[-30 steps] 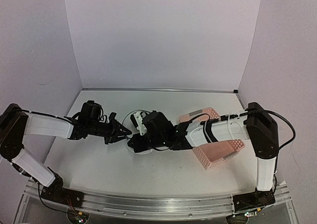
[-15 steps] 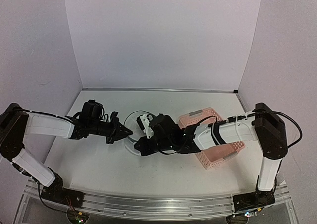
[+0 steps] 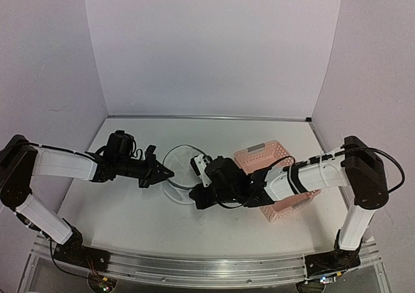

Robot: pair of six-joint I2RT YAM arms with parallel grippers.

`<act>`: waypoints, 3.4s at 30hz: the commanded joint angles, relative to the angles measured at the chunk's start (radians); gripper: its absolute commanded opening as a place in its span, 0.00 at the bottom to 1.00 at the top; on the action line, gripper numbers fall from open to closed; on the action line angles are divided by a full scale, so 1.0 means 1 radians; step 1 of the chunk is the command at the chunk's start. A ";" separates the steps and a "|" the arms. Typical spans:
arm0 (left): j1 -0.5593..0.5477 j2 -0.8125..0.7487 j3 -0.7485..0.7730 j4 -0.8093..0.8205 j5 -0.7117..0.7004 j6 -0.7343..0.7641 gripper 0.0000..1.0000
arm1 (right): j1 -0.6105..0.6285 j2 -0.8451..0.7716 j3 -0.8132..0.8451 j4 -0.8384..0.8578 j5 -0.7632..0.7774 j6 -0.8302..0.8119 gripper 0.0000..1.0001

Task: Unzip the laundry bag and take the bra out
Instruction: Unzip the zipper of the laundry bag, then pass from the left arm to the right

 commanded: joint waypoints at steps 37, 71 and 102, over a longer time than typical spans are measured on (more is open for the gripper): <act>-0.001 -0.022 0.053 0.011 0.093 0.124 0.00 | -0.074 -0.255 -0.075 -0.084 0.014 -0.183 0.46; -0.027 -0.081 0.152 -0.251 0.086 0.617 0.00 | -0.373 -0.105 0.159 -0.185 -0.598 -0.142 0.78; -0.028 -0.035 0.212 -0.298 0.038 0.595 0.23 | -0.377 -0.062 0.116 0.001 -0.825 -0.117 0.00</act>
